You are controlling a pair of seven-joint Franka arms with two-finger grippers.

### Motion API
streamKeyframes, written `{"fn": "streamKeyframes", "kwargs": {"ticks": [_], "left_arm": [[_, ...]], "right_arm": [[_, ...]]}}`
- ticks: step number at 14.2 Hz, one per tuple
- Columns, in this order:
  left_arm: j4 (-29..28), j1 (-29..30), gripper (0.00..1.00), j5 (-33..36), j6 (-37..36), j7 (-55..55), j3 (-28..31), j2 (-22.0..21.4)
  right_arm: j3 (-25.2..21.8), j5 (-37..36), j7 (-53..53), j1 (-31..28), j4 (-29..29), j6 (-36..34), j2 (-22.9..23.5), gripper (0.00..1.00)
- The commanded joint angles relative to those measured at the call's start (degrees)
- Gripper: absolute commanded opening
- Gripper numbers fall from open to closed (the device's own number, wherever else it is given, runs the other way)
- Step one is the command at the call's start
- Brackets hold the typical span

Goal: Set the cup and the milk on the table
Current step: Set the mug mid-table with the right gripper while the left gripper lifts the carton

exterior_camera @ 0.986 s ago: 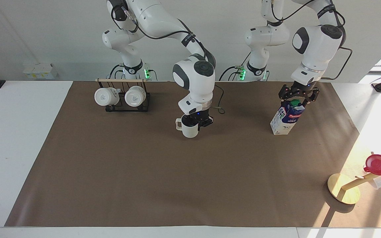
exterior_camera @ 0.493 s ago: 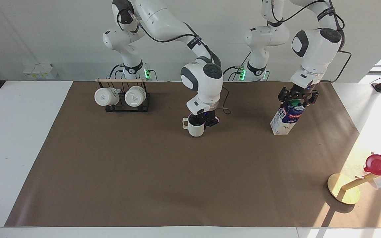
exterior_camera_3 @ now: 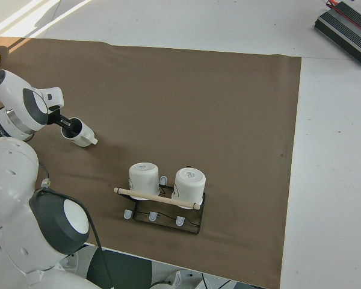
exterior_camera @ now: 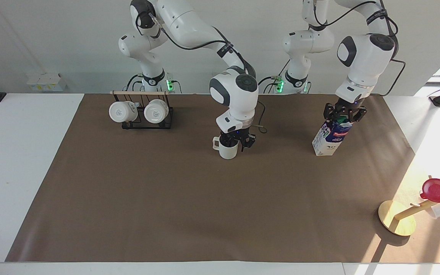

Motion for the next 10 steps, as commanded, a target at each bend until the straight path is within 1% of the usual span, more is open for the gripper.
{"fn": "streamKeyframes", "kwargs": {"ticks": [1,2,3,4,6,7,10], "left_arm": [[0.98,-0.13,0.56,0.99,0.43,0.75,0.4,0.82],[1.42,-0.13,0.52,0.99,0.25,0.75,0.4,0.99],[2.2,-0.05,0.49,0.99,0.08,0.66,0.4,1.6],[2.99,0.04,0.47,0.99,-0.45,0.4,0.4,1.78],[6.5,-0.05,0.47,0.99,-3.07,-0.3,0.4,2.92],[8.87,-0.31,0.47,0.99,-5.09,-1.09,0.4,3.71],[15.2,-1.53,0.47,0.99,-10.9,-6.0,0.22,6.0]], "right_arm": [[-0.3,0.03,1.63,-0.55,0.23,0.58,-1.86,0.93],[-0.39,0.03,1.63,-0.73,0.14,0.58,-2.57,1.0],[-0.39,0.03,1.63,-1.69,-0.12,0.49,-3.44,1.0],[-0.39,0.12,1.28,-3.0,-0.38,0.49,-4.84,1.0],[-0.13,0.2,0.4,-5.9,-1.08,-0.3,-7.92,1.0],[-0.13,0.2,-0.12,-6.79,-2.22,-0.56,-9.67,1.0],[-0.13,0.2,-6.79,-11.61,-8.1,-0.48,-15.74,1.0]]}}
